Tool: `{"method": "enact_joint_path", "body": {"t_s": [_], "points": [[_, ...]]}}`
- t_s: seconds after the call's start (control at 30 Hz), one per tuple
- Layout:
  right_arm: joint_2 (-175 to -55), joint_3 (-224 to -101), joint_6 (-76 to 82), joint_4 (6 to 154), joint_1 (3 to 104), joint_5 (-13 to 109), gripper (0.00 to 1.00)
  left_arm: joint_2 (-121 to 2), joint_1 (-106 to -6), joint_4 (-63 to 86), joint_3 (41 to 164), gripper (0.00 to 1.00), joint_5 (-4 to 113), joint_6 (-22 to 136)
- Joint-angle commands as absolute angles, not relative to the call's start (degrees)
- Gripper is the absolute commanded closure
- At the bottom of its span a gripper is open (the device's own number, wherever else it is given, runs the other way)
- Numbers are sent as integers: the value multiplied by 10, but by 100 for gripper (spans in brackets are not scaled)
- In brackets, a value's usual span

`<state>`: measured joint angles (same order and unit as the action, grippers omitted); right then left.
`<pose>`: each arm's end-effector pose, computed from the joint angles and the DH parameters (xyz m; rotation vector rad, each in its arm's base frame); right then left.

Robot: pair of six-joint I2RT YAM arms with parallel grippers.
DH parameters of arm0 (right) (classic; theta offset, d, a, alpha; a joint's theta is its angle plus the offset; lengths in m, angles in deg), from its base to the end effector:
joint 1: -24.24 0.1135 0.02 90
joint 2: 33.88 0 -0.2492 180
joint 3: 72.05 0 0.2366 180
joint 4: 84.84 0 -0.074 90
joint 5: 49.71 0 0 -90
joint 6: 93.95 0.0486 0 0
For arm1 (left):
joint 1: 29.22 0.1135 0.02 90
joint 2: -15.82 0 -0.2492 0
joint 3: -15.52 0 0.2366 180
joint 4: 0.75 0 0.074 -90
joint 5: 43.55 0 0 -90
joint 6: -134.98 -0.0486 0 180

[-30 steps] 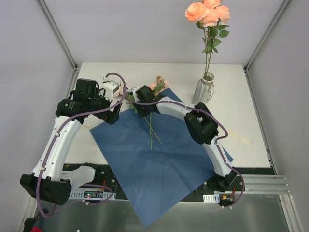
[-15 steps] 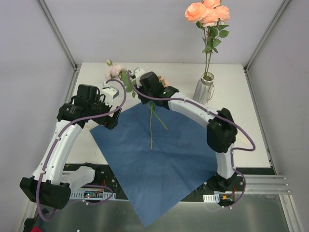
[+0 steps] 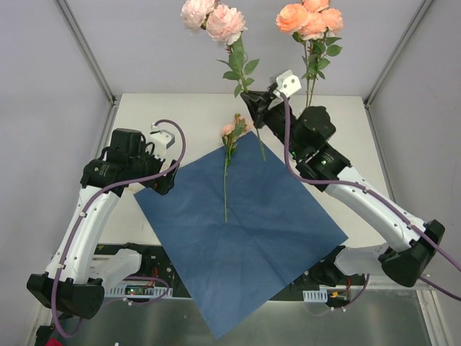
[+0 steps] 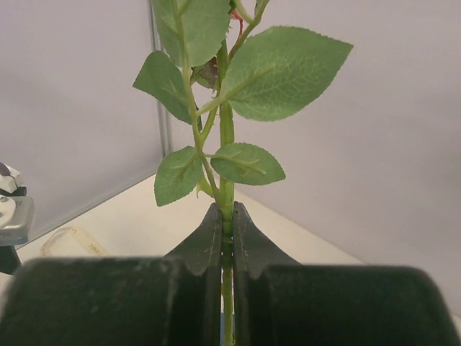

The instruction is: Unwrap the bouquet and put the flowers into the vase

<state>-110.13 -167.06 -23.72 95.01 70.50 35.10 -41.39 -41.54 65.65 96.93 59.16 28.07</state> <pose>0.2111 0.2143 0.4707 -0.6160 1.0931 0.3441 0.1841 -0.0512 0.3384 0.6877 2.1891 -0.2144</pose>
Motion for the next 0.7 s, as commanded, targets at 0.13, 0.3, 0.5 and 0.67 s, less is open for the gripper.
{"method": "enact_joint_path", "body": {"t_s": [0.13,0.3,0.5,0.67], "points": [[-987,-1619,-323,1101,654,341,99,-403,-414,657,970,1,583,286],[-948,-1595,-274,1146,542,340,99,-399,-414,656,961,1,583,281],[-953,-1568,-261,1222,467,327,99,-406,-414,655,966,1,581,279],[-989,-1539,-278,1322,439,229,99,-419,-415,654,979,1,590,278]]}}
